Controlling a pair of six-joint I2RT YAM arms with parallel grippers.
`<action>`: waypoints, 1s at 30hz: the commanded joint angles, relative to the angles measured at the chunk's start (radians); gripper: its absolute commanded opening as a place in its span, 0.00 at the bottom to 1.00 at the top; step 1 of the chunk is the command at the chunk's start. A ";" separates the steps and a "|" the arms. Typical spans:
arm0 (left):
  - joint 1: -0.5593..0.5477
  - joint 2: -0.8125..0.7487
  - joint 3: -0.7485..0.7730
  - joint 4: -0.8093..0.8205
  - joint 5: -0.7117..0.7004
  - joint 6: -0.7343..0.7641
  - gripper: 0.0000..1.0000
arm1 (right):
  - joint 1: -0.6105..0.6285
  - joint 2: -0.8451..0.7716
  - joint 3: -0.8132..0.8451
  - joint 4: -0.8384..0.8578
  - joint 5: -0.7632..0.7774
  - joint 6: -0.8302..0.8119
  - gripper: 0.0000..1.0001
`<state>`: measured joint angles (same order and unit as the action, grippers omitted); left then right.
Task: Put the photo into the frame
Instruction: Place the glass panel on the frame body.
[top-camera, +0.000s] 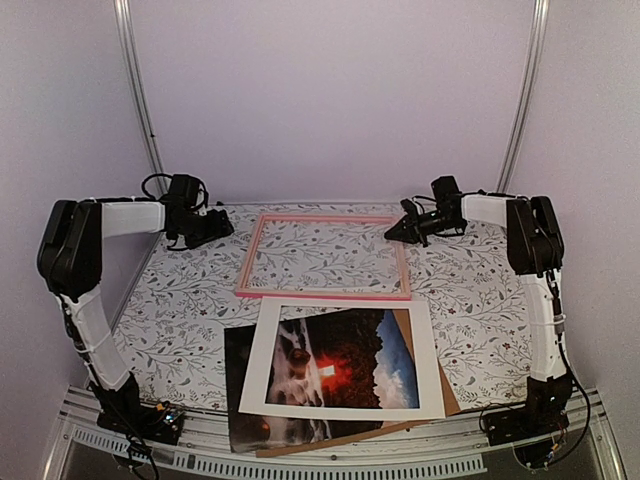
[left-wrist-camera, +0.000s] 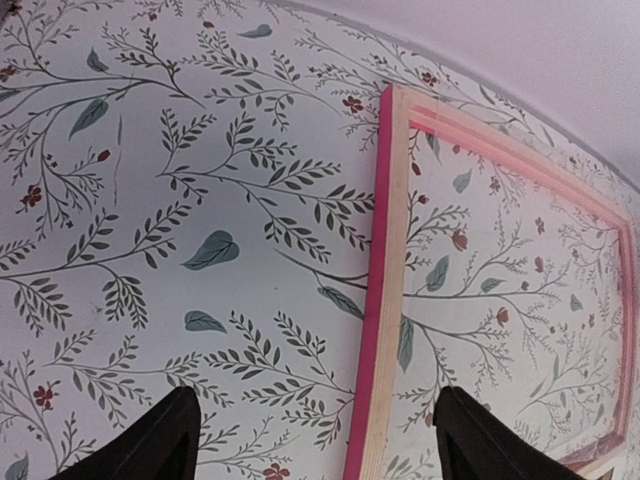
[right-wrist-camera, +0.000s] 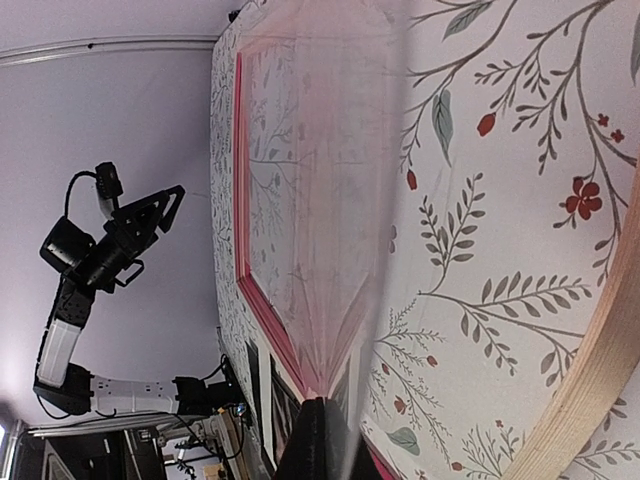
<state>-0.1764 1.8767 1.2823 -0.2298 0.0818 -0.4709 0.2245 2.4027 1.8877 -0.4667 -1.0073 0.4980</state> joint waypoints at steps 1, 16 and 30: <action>-0.026 0.028 0.022 0.003 -0.009 0.023 0.83 | 0.005 0.010 -0.002 0.044 -0.056 0.033 0.00; -0.043 0.040 0.011 0.034 0.024 0.023 0.84 | 0.005 -0.083 -0.012 0.126 -0.155 0.133 0.00; -0.059 0.045 0.010 0.024 0.008 0.043 0.83 | 0.006 -0.017 0.083 -0.090 -0.145 -0.065 0.00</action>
<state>-0.2180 1.9083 1.2858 -0.2211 0.0959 -0.4469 0.2245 2.3707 1.9327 -0.4934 -1.1316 0.4999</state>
